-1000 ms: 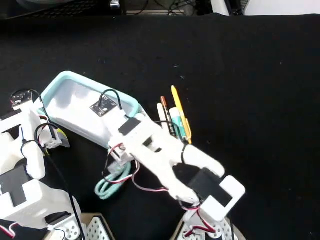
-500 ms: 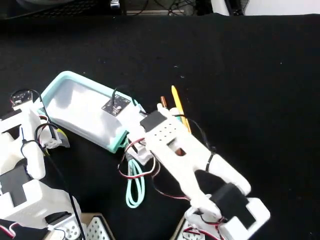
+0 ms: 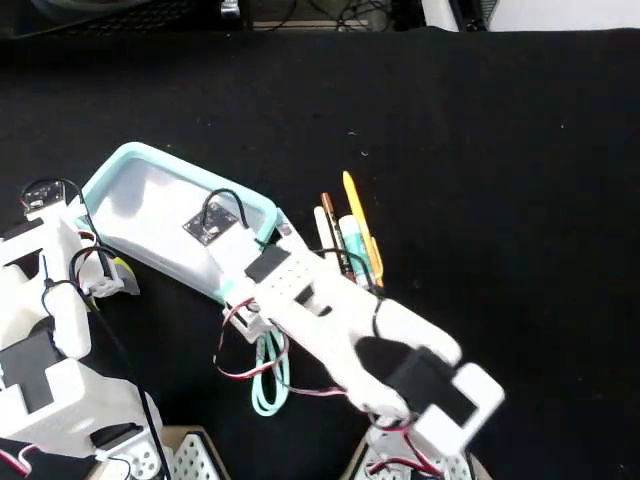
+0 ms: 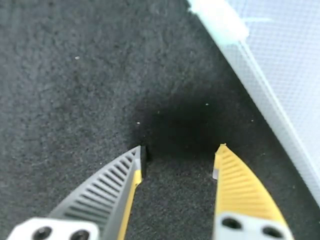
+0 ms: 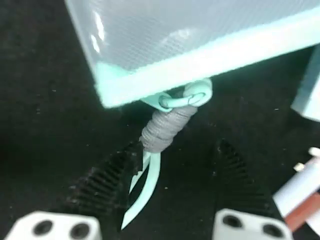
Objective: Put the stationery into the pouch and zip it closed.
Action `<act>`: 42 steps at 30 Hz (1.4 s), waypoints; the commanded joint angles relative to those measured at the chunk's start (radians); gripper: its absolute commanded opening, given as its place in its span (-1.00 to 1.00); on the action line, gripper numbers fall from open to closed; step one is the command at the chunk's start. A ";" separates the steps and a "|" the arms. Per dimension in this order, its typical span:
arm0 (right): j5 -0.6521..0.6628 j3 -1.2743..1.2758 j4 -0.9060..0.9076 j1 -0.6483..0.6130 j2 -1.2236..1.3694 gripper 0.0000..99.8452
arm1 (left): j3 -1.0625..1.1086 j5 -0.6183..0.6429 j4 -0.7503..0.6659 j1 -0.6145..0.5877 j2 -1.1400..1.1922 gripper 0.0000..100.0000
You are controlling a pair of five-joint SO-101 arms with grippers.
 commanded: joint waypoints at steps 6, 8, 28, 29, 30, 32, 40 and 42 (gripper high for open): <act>-0.008 -0.154 -0.009 -0.011 0.150 -0.57 | -0.025 0.017 -0.009 -0.042 0.003 -0.52; -0.002 -0.156 -0.009 -0.003 0.171 -0.74 | -0.025 0.017 -0.009 -0.042 0.003 -0.52; 0.236 0.058 0.201 0.078 -0.127 -0.59 | -0.027 0.017 -0.009 -0.042 0.005 -0.52; 0.236 0.054 0.199 0.071 -0.131 -0.55 | -0.027 0.017 -0.009 -0.042 0.005 -0.52; 0.236 0.050 0.187 0.064 -0.131 -0.53 | -0.027 0.017 -0.009 -0.042 0.005 -0.52; 0.235 0.044 0.158 0.052 -0.125 -0.53 | -0.025 0.017 -0.009 -0.042 0.005 -0.52; 0.169 0.044 0.052 0.048 -0.125 -0.53 | -0.027 0.017 -0.009 -0.042 0.006 -0.52; 0.163 0.048 0.037 0.048 -0.124 -0.53 | -0.027 0.017 -0.009 -0.042 0.006 -0.52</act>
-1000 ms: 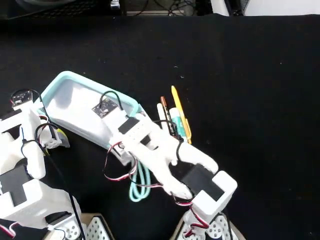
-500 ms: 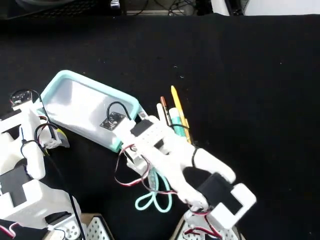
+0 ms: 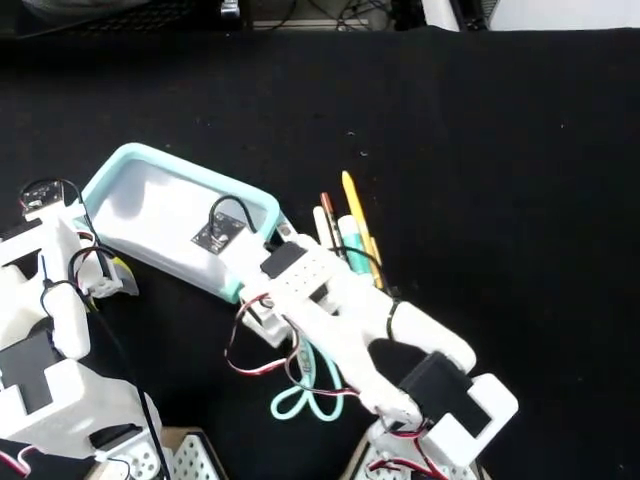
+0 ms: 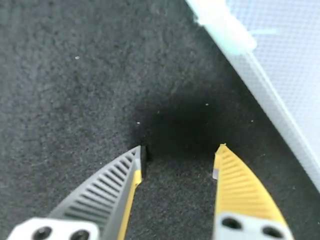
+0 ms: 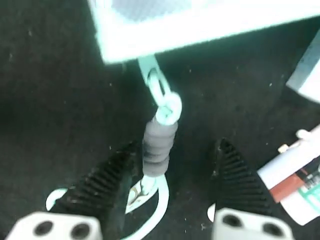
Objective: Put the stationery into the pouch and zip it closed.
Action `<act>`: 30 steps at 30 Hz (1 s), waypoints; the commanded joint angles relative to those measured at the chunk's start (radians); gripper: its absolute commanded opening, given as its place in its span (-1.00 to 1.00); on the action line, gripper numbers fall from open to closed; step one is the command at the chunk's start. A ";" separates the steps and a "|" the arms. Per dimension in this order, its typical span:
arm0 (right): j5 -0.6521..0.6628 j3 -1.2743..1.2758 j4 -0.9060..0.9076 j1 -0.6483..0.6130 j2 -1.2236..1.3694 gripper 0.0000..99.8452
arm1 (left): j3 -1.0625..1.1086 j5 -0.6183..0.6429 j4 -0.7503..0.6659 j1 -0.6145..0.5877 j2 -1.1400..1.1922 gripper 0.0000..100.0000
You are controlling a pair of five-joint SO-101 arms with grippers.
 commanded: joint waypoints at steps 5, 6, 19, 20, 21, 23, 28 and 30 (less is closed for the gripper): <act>-0.014 0.005 -0.023 -0.009 0.004 -0.53 | -0.027 0.017 -0.009 -0.041 0.006 -0.52; -0.011 0.005 -0.023 -0.009 0.025 -0.53 | -0.027 0.017 -0.009 -0.041 0.006 -0.52; -0.008 -0.050 -0.014 -0.002 0.120 -0.98 | -0.021 0.015 -0.009 -0.039 0.006 -0.52; -0.006 -0.051 -0.014 -0.002 0.085 -0.98 | -0.021 0.014 -0.009 -0.036 0.005 -0.52; 0.000 -0.054 -0.014 -0.002 0.041 -0.98 | -0.019 0.014 -0.009 -0.033 0.003 -0.52; 0.046 -0.071 -0.020 -0.003 -0.061 -0.98 | -0.019 0.014 -0.005 -0.033 -0.002 -0.52; 0.144 -0.168 -0.021 -0.003 -0.226 -0.98 | -0.004 0.006 -0.002 -0.030 -0.003 -0.52; 0.147 -0.211 -0.021 -0.003 -0.242 -0.98 | -0.004 -0.025 -0.002 -0.030 -0.003 -0.52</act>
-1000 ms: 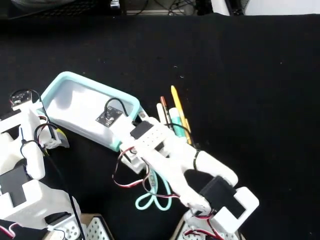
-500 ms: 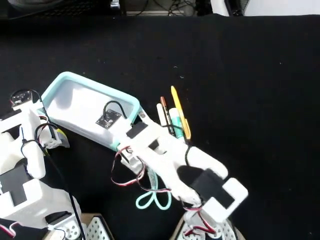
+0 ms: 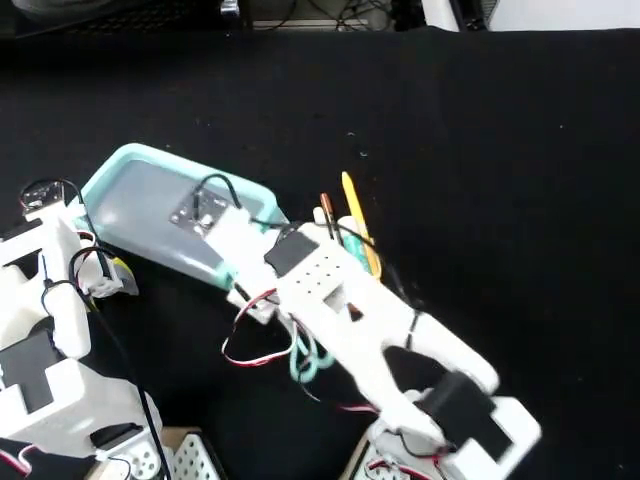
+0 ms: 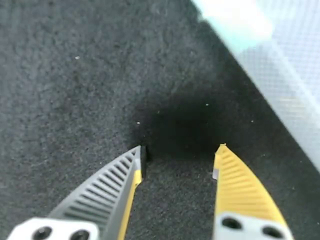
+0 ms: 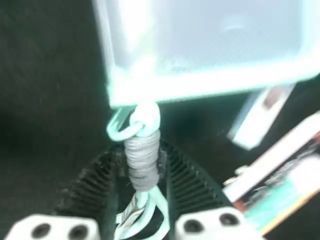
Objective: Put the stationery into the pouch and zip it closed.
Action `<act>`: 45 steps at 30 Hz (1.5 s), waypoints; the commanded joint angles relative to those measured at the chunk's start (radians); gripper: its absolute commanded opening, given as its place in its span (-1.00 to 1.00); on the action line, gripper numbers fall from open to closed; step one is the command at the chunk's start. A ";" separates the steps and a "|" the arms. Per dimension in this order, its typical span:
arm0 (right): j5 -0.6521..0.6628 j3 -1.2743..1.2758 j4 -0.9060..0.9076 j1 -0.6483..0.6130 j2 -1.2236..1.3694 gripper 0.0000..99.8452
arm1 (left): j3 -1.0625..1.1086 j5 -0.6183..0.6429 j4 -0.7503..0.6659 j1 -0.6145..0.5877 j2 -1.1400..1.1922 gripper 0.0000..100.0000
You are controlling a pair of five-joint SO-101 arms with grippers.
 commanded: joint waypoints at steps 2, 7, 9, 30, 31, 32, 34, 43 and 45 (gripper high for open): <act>0.025 -0.130 -0.009 -0.002 -0.070 -0.98 | -0.002 -0.048 -0.006 -0.030 -0.017 -0.52; 0.092 -0.239 -0.005 -0.006 -0.076 -0.98 | 0.053 -0.075 -0.003 -0.030 -0.160 -0.52; 0.092 -0.282 -0.002 -0.008 -0.074 -0.98 | 0.094 -0.075 0.000 -0.030 -0.259 -0.52; 0.149 -0.366 0.133 -0.069 -0.196 -0.98 | 0.447 -0.133 0.241 0.232 -1.366 -0.52; 0.149 -0.358 0.126 -0.068 -0.197 -0.98 | 0.440 -0.132 0.252 0.232 -1.384 -0.52; 0.149 -0.355 0.124 -0.068 -0.197 -0.98 | 0.426 -0.132 0.270 0.232 -1.404 -0.52; 0.149 -0.352 0.118 -0.069 -0.197 -0.98 | 0.372 -0.132 0.327 0.236 -1.438 -0.52; 0.149 -0.352 0.117 -0.072 -0.197 -0.98 | 0.104 -0.170 0.516 0.255 -1.476 -0.52; 0.149 -0.352 0.117 -0.072 -0.197 -0.98 | 0.105 -0.161 0.522 0.306 -1.438 -0.52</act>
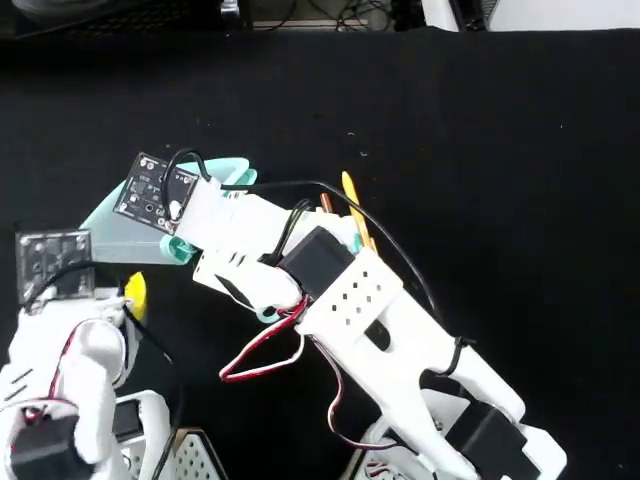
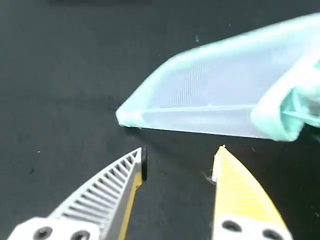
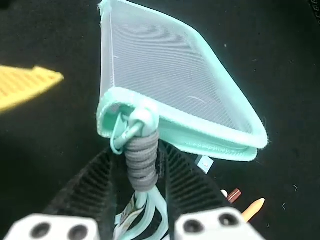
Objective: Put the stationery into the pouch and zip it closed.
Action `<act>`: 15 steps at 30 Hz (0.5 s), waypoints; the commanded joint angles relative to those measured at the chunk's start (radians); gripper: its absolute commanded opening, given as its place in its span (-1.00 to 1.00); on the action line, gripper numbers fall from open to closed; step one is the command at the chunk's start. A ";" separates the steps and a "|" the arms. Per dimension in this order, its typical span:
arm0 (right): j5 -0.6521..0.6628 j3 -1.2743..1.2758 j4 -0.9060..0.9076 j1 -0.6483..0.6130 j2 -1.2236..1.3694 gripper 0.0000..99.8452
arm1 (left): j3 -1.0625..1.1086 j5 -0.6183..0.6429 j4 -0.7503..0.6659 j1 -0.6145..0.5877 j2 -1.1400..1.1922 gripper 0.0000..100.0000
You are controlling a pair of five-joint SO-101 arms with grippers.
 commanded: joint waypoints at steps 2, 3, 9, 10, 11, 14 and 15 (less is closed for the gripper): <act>0.008 -0.038 -0.023 0.011 -0.036 -0.98 | -0.074 0.044 0.038 0.122 0.077 -0.52; 0.008 -0.038 -0.023 0.011 -0.036 -0.98 | -0.097 0.068 0.052 0.160 0.086 -0.52; 0.008 -0.038 -0.018 0.011 -0.036 -0.98 | -0.185 0.133 0.091 0.295 0.095 -0.51; 0.006 -0.038 -0.018 0.011 -0.036 -0.98 | -0.183 0.135 0.087 0.295 0.095 -0.51; 0.005 -0.038 -0.018 0.011 -0.036 -0.98 | -0.182 0.135 0.084 0.295 0.097 -0.51; 0.003 -0.038 -0.020 0.009 -0.036 -0.98 | -0.182 0.184 0.081 0.295 0.097 -0.51; 0.003 -0.038 -0.020 0.009 -0.036 -0.98 | -0.179 0.196 0.066 0.295 0.098 -0.51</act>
